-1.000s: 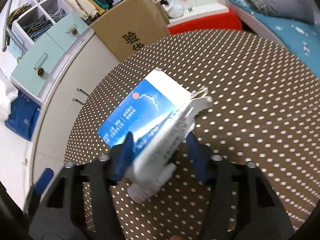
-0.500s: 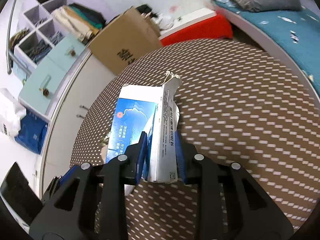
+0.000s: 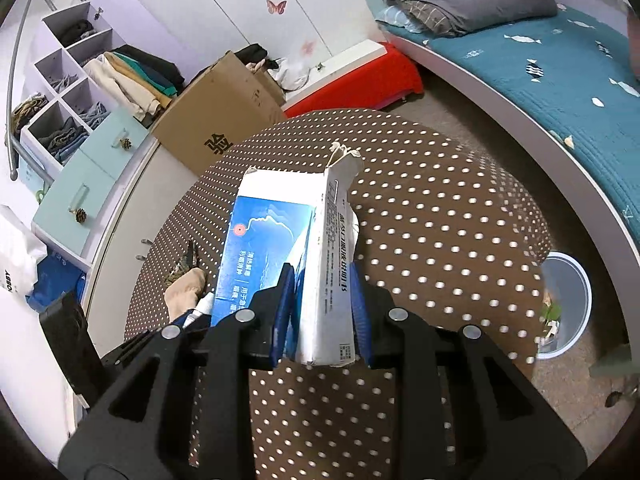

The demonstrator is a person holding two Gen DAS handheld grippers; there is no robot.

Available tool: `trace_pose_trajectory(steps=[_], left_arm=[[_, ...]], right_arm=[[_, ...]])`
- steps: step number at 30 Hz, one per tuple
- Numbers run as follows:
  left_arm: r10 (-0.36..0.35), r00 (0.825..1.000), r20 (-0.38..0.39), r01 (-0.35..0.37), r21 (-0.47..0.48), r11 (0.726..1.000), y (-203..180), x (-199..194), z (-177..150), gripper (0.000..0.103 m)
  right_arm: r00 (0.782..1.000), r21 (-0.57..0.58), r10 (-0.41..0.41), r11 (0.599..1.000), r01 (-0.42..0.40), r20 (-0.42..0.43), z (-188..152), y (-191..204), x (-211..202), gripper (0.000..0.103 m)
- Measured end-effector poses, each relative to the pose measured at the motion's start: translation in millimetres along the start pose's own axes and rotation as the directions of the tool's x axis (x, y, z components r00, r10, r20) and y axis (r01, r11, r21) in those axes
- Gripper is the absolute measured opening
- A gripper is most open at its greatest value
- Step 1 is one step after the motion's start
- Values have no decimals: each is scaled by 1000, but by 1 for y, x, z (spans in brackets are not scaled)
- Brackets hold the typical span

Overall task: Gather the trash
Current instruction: 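Grasp the blue-white tissue pack with the right tool while the left tool grasps the small white bottle, then carry the tissue pack and white bottle over the bin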

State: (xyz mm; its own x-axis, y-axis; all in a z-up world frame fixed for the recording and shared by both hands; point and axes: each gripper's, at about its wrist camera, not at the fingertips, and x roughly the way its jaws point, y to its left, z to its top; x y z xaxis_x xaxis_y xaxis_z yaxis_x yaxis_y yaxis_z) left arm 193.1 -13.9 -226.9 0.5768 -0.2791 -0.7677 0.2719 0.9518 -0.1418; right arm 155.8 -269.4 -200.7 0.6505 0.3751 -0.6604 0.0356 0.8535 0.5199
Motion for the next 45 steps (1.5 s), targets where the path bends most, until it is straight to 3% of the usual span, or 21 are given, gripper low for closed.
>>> trace_pose_trajectory(steps=[8,15,25,35,45], left_arm=[[-15,999,49,15,1,1000,-18,-22,0,24],[-38,993,115,33,45,998,-57,-36,29,24],[-124,977,172,99,151,984,-130,-46,58,24],[-231,959,165,187,244,952,-212,-36,72,24],[-282,957,70,246,320,915,-292,4,70,24]], right_arm=[[999,-2,-12,1000,12,48,6,-12,-21,28],[993,-3,-26,1000,27,117,17,-23,-50,28],[956,2,-134,990,138,261,35,-54,-114,28],[907,111,-263,965,239,328,36,-118,-164,28],[892,226,-368,922,314,263,26,-187,-165,28]])
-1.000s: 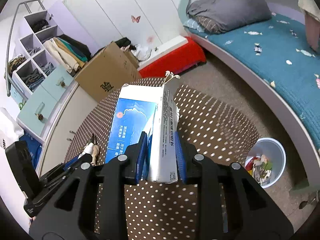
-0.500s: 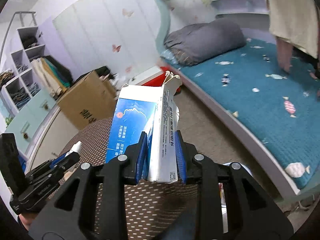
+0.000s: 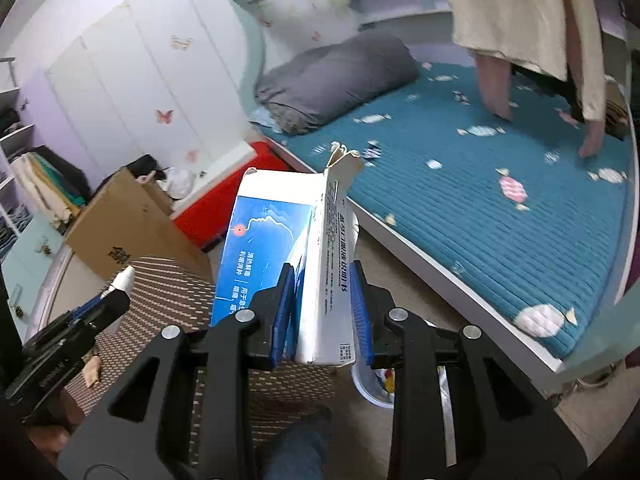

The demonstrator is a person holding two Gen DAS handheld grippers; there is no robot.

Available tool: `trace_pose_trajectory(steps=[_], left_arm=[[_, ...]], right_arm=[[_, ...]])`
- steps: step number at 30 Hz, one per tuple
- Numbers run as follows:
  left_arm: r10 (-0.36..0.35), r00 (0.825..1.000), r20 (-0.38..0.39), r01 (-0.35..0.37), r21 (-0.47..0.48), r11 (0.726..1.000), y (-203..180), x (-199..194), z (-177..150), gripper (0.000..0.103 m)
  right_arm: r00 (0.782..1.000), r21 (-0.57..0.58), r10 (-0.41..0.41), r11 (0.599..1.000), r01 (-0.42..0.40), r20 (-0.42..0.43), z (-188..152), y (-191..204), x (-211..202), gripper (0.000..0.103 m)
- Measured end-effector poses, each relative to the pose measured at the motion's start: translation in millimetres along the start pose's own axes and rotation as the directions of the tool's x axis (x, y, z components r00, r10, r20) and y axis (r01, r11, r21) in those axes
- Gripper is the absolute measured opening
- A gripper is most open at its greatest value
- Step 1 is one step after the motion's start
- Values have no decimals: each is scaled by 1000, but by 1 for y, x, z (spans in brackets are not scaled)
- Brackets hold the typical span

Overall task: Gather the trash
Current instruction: 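Carry the tissue pack and white bottle over the bin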

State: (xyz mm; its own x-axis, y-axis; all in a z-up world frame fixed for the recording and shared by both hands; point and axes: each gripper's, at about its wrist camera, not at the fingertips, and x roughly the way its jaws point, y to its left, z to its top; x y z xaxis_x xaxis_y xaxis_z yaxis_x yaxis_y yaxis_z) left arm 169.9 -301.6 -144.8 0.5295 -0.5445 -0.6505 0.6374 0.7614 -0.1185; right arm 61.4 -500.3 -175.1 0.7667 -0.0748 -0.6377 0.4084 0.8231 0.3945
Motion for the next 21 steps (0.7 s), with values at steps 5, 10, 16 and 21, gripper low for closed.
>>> trace_pose_trajectory(steps=[5,10,16,21], left_arm=[[-23,996,-81,25,17,1000,-21,42,-5,24],[-29,984,-176,37,44,998,-41,84,-17,24],[-28,964,-266,44,53,998,-50,130,-29,24],[-36,942,-333,57,52,997,-54,160,-33,40]], right_arm=[[997,45,-35,998,37,-63,-9,-31,26,28],[990,78,-54,995,65,-131,-19,-53,56,28],[979,125,-47,989,73,-200,-31,-71,91,29],[967,162,-37,984,80,-252,-39,-86,123,50]])
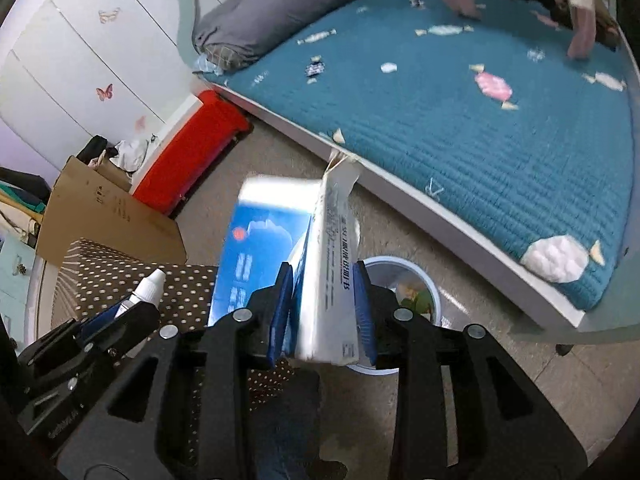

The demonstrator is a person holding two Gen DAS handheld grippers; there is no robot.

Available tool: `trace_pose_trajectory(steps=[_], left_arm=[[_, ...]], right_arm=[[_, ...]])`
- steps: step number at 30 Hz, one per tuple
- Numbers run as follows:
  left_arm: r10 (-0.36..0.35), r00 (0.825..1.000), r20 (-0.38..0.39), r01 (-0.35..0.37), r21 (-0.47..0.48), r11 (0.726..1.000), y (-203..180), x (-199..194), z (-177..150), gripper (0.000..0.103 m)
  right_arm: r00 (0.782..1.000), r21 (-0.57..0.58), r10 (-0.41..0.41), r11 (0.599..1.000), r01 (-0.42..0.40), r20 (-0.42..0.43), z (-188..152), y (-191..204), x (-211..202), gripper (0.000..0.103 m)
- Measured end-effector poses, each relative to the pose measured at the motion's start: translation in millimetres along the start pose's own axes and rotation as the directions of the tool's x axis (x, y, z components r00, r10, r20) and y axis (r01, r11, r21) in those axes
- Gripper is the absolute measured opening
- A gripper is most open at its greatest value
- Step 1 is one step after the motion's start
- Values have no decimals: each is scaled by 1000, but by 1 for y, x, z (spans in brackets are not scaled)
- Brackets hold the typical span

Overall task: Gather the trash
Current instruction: 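Carry the tissue pack and white bottle over the bin, then open both tools to drop the tissue pack and bottle into the bin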

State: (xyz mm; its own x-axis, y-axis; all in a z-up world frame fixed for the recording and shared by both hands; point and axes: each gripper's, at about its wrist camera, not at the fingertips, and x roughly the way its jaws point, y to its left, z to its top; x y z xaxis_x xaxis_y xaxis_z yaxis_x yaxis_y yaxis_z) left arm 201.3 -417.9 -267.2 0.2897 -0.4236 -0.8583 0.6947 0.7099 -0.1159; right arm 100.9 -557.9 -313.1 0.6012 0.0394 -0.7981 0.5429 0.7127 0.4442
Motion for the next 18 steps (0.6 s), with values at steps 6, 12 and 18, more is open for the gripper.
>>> trace_pose_trajectory(steps=[6,12,18], left_arm=[[59,998,-35,-59,-1,998,5,16,4,91],[57,998,4,-57,-10,998,8,1,6,91],[47,998,40,-46,-20,999,10,-21,2,91]], right_arm=[[999,122,-11,992,16,-44,-10,-30,28,89],[999,135,-52,990,51,2,-16,-33,4,97],[998,118,-62,991,58,33,-15,-29,-16,97]])
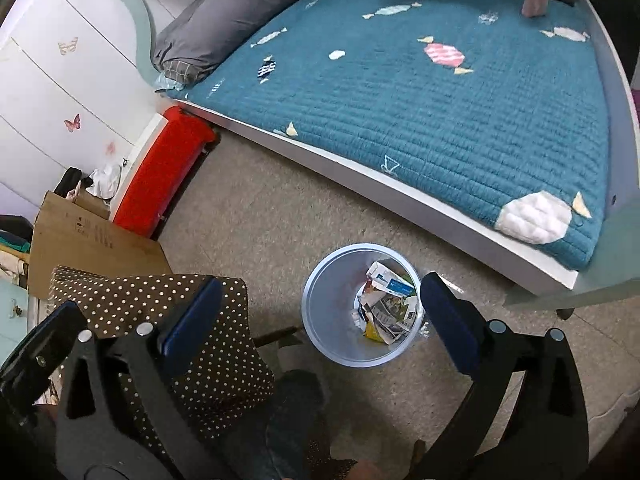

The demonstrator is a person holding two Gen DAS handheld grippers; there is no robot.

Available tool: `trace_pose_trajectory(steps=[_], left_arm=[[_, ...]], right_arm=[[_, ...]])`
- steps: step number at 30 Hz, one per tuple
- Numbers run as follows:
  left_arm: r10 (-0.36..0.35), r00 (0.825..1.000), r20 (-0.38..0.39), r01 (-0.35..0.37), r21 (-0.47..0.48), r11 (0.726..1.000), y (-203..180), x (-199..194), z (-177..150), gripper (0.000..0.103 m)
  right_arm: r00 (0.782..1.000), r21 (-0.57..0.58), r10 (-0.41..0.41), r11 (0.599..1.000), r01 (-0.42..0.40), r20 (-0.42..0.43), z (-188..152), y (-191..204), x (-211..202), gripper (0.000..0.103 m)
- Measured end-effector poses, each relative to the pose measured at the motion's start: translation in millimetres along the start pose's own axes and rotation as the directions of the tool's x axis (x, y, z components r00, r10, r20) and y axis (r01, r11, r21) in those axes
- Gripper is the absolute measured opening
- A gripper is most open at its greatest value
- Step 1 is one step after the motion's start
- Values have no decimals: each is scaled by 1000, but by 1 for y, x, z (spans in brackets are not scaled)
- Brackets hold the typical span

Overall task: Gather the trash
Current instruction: 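Open both tools to drop the tissue pack and bottle into the bin, then move both open tools back over the polka-dot table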

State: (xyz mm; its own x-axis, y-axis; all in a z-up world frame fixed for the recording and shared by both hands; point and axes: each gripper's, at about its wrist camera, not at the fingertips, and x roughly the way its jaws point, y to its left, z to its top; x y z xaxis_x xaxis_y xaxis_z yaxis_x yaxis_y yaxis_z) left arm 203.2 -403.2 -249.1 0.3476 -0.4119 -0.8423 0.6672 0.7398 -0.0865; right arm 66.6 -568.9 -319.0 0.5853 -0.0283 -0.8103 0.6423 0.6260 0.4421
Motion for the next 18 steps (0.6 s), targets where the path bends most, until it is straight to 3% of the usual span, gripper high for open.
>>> trace_pose_trajectory(steps=[11,18], left_arm=[[-3,992,123,5,-22,1000,9,-70,-6,91],[40,978,203,-29,-56,998,33,-121,-20,91]], right_arm=[[993,-79,45,996,-37,106,0,50,-63,97],[983,-188,103,979,-73,154,-11,99,-99,97]])
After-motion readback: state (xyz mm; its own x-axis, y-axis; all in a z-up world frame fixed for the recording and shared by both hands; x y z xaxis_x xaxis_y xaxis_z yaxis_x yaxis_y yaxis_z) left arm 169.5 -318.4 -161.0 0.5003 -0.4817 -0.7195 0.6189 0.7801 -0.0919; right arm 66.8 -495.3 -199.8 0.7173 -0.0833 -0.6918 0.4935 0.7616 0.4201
